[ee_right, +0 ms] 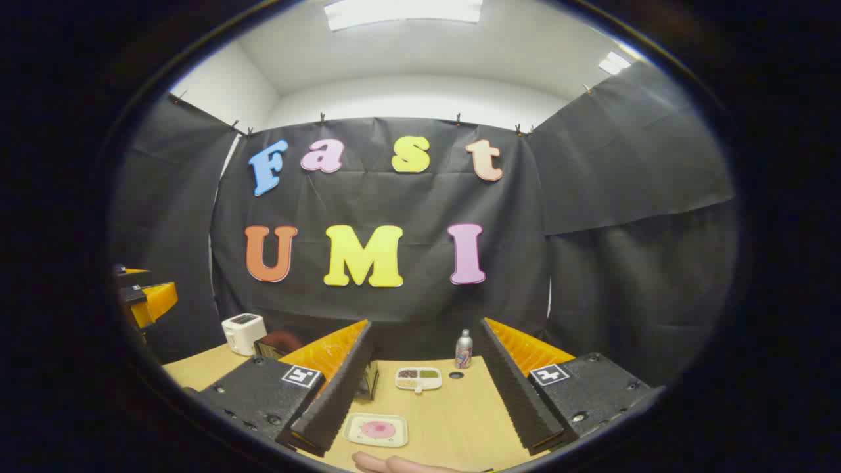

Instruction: Open the electric oven with the left hand, put the food in, and close the electric oven.

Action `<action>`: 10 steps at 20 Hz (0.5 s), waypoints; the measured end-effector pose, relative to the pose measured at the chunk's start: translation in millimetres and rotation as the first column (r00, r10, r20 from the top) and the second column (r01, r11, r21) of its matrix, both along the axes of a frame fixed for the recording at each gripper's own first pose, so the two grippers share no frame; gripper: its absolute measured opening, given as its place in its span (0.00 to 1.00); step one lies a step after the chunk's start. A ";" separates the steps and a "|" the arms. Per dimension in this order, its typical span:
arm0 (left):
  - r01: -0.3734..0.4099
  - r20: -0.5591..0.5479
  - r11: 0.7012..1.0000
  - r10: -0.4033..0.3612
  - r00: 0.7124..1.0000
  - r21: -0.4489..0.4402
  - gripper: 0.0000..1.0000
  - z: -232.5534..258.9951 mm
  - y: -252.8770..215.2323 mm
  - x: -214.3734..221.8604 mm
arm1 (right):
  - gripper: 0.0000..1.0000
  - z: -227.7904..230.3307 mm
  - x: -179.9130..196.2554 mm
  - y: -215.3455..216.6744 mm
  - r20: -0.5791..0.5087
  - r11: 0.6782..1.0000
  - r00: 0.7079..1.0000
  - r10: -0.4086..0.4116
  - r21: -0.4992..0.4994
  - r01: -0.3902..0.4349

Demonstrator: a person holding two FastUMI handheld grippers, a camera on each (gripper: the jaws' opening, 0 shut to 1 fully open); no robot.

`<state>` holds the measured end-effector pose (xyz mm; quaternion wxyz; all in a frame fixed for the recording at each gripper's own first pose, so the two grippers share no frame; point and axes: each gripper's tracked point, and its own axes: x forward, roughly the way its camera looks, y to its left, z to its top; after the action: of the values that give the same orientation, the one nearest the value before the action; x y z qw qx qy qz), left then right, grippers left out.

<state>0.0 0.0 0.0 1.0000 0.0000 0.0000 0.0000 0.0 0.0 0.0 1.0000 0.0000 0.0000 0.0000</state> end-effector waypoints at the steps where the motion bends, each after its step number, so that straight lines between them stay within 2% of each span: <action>1: -0.001 0.002 1.000 0.001 1.000 0.003 0.96 1.5 0.2 0.5 | 1.00 -0.4 0.0 0.6 0.002 1.000 1.000 0.003 0.002 -0.003; 5: 0.005 -0.002 1.000 -0.005 1.000 0.013 0.96 0.7 -2.1 4.1 | 1.00 0.3 -1.5 0.0 0.010 1.000 1.000 0.009 0.001 -0.009; 6: 0.009 -0.003 1.000 -0.009 1.000 0.012 0.96 0.8 -3.7 4.0 | 0.96 0.7 -1.1 -0.7 0.012 1.000 1.000 0.009 0.000 -0.009; 7: 0.015 -0.005 1.000 -0.015 1.000 0.010 0.96 -0.8 -6.8 7.0 | 0.96 1.0 0.1 -2.4 0.015 1.000 1.000 0.006 0.000 -0.006; 8: 0.021 -0.006 1.000 -0.021 1.000 0.010 0.96 -1.4 -8.4 8.9 | 1.00 2.6 0.6 -2.9 0.020 1.000 1.000 0.005 -0.001 -0.005; 9: 0.024 -0.005 1.000 -0.024 1.000 0.009 0.96 -0.7 -10.6 11.2 | 0.96 1.8 1.3 -3.5 0.023 1.000 1.000 0.005 -0.002 -0.005; 10: 0.021 -0.007 1.000 -0.021 1.000 0.004 0.96 -1.5 -10.2 15.7 | 0.96 1.7 1.4 -3.5 0.027 1.000 1.000 0.006 -0.002 -0.006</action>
<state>15.7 -10.2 -1.5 0.9999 0.0021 0.0034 -0.0106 1.4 -3.5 1.7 0.9999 -0.0008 -0.0133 0.0029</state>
